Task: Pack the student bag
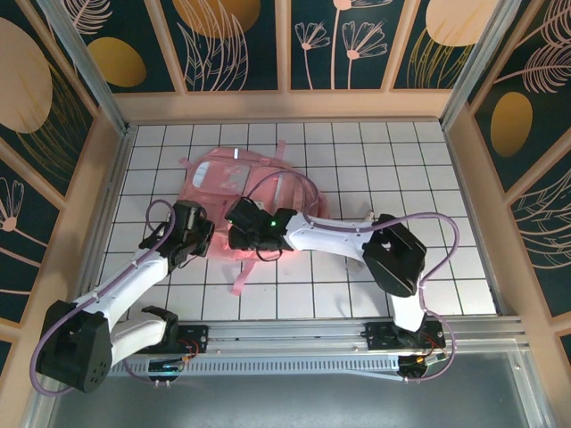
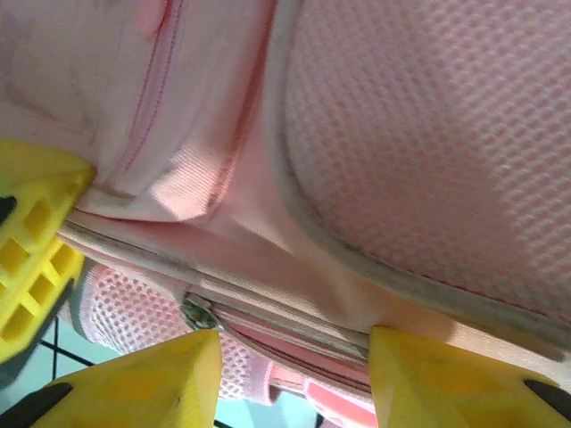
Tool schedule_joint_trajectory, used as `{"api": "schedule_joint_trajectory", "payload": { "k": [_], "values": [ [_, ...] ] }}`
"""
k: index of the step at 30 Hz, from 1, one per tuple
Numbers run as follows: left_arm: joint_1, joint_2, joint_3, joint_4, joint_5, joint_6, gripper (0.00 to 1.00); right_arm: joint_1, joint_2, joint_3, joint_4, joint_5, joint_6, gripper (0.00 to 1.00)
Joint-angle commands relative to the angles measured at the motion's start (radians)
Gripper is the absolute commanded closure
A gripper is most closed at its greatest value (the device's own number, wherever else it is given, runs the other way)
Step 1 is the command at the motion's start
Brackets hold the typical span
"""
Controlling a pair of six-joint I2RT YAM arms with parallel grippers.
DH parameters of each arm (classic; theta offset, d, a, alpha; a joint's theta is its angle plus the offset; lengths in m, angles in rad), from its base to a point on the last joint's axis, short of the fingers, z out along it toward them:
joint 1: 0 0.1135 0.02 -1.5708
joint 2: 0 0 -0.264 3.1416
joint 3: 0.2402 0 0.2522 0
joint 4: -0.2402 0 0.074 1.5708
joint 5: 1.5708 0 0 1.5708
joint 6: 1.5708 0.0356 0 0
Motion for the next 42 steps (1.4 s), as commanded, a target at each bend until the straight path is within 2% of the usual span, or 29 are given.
{"api": "schedule_joint_trajectory", "payload": {
  "k": [1,4,8,15,24,28,34,42],
  "values": [
    [-0.012,-0.017,0.04,0.08,0.134,-0.045,1.0,0.018,0.042,0.069,-0.013,0.025,0.063,0.53],
    [-0.012,-0.02,0.035,0.093,0.154,-0.058,1.0,0.038,0.038,0.095,-0.072,0.067,0.134,0.56],
    [-0.012,-0.012,0.027,0.127,0.19,-0.087,1.0,0.068,0.035,0.153,-0.207,0.159,0.256,0.64],
    [-0.012,-0.01,0.045,0.123,0.196,-0.081,1.0,0.092,0.048,0.144,-0.196,0.193,0.342,0.63],
    [-0.011,-0.039,0.037,0.098,0.196,-0.076,1.0,0.059,0.085,0.119,-0.098,0.294,0.237,0.6],
    [-0.012,-0.041,0.033,0.106,0.196,-0.076,1.0,0.057,0.112,0.145,-0.075,0.289,0.209,0.61],
    [-0.012,-0.049,0.02,0.103,0.173,-0.073,1.0,0.063,0.165,0.226,-0.176,0.309,0.217,0.62],
    [-0.011,-0.047,0.011,0.094,0.126,-0.059,1.0,0.064,0.21,0.319,-0.335,0.366,0.234,0.71]
  ]
}}
